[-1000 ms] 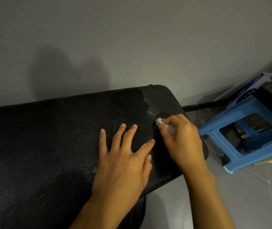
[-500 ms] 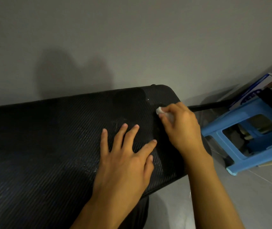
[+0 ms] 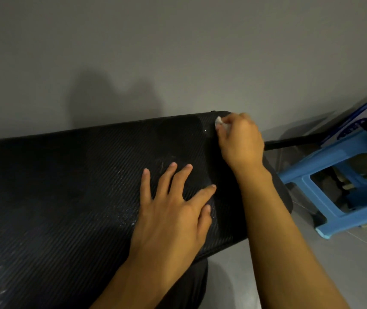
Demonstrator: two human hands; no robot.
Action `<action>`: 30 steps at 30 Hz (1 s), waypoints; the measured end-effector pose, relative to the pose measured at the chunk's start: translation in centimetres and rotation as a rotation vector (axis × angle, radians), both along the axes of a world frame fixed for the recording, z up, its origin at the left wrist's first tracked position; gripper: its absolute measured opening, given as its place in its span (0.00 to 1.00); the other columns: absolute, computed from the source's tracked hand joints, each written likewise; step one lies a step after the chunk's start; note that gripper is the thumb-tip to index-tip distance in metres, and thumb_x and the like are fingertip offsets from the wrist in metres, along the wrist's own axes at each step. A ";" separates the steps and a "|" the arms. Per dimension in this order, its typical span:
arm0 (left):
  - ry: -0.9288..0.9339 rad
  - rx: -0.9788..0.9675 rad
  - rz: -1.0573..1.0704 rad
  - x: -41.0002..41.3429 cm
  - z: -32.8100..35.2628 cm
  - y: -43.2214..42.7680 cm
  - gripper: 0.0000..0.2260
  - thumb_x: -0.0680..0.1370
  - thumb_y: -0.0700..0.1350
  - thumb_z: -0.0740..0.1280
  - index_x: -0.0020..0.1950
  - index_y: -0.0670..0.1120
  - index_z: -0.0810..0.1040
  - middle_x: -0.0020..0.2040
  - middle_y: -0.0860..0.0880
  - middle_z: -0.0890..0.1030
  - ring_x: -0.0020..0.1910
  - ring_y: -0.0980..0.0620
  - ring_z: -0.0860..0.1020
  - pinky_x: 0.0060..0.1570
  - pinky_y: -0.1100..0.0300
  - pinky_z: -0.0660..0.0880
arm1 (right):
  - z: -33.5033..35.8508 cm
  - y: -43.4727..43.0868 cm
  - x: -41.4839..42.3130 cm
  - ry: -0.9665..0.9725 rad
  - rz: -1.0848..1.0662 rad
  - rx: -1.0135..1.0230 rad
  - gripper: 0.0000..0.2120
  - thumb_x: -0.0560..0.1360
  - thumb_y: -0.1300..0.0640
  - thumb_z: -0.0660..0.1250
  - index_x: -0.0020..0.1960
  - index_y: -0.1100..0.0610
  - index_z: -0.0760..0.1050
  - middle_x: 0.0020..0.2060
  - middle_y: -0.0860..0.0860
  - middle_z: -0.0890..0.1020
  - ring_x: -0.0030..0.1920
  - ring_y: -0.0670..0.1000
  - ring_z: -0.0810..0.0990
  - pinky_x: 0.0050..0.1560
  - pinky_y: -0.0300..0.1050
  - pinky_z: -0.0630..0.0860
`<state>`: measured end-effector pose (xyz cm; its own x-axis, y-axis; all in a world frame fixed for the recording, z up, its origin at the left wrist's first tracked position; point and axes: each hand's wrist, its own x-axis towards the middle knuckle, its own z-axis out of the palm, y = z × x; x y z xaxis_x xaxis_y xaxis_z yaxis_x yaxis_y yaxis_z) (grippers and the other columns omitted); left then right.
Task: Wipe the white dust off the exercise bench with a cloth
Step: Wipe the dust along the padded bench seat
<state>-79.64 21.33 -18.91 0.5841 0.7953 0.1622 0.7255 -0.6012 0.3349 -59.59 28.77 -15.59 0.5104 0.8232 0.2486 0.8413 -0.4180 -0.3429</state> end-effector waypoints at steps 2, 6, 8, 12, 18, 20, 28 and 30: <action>-0.001 0.007 0.003 0.1 0.0 0.0 0.19 0.80 0.57 0.57 0.69 0.63 0.77 0.76 0.46 0.72 0.78 0.43 0.66 0.75 0.30 0.58 | 0.0 0.8 -1.3 0.005 0.143 0.012 0.13 0.82 0.50 0.63 0.60 0.56 0.79 0.56 0.53 0.76 0.51 0.55 0.79 0.45 0.47 0.71; 0.009 -0.002 0.003 0.0 0.1 0.0 0.19 0.80 0.58 0.57 0.70 0.64 0.77 0.76 0.46 0.72 0.78 0.43 0.65 0.75 0.30 0.59 | -0.3 -2.5 -2.5 -0.001 0.397 0.033 0.10 0.81 0.48 0.64 0.56 0.52 0.79 0.51 0.47 0.75 0.46 0.47 0.76 0.41 0.48 0.75; 0.006 0.002 0.009 0.0 0.1 0.0 0.19 0.80 0.58 0.57 0.69 0.63 0.77 0.76 0.46 0.72 0.78 0.43 0.66 0.75 0.30 0.60 | -0.5 -2.5 -0.9 -0.027 0.250 0.049 0.11 0.82 0.48 0.63 0.56 0.54 0.79 0.52 0.49 0.76 0.47 0.51 0.77 0.41 0.49 0.73; 0.012 0.017 0.011 0.1 0.1 0.0 0.19 0.80 0.58 0.57 0.68 0.63 0.78 0.75 0.46 0.73 0.77 0.43 0.68 0.74 0.30 0.60 | 0.0 0.7 0.2 0.006 0.053 0.015 0.13 0.83 0.52 0.62 0.58 0.59 0.79 0.55 0.55 0.77 0.51 0.58 0.79 0.44 0.47 0.69; 0.037 0.009 0.016 0.3 0.0 0.1 0.20 0.79 0.59 0.55 0.68 0.64 0.76 0.75 0.47 0.73 0.78 0.43 0.67 0.74 0.30 0.60 | 0.1 -2.8 -3.1 0.071 0.468 0.042 0.10 0.81 0.47 0.64 0.57 0.51 0.80 0.51 0.45 0.76 0.48 0.44 0.77 0.42 0.44 0.75; 0.032 0.011 0.017 0.2 0.1 0.1 0.20 0.80 0.59 0.55 0.69 0.64 0.77 0.75 0.47 0.73 0.78 0.43 0.67 0.74 0.30 0.60 | -0.1 -2.6 -1.6 0.020 0.373 0.033 0.09 0.81 0.48 0.65 0.57 0.51 0.79 0.51 0.46 0.76 0.48 0.47 0.76 0.41 0.47 0.74; 0.018 0.004 0.011 0.1 0.0 0.1 0.20 0.80 0.59 0.56 0.69 0.64 0.76 0.76 0.47 0.72 0.78 0.44 0.66 0.76 0.31 0.58 | -0.6 -3.2 -2.8 0.048 0.406 0.073 0.09 0.81 0.51 0.66 0.57 0.53 0.80 0.50 0.46 0.75 0.47 0.45 0.75 0.42 0.41 0.72; 0.019 0.006 0.011 0.1 0.1 0.0 0.20 0.79 0.59 0.56 0.68 0.64 0.76 0.76 0.48 0.72 0.78 0.44 0.66 0.76 0.31 0.58 | -0.7 -4.6 -2.9 0.073 0.491 0.080 0.08 0.80 0.51 0.67 0.56 0.52 0.80 0.49 0.45 0.76 0.46 0.44 0.76 0.42 0.41 0.74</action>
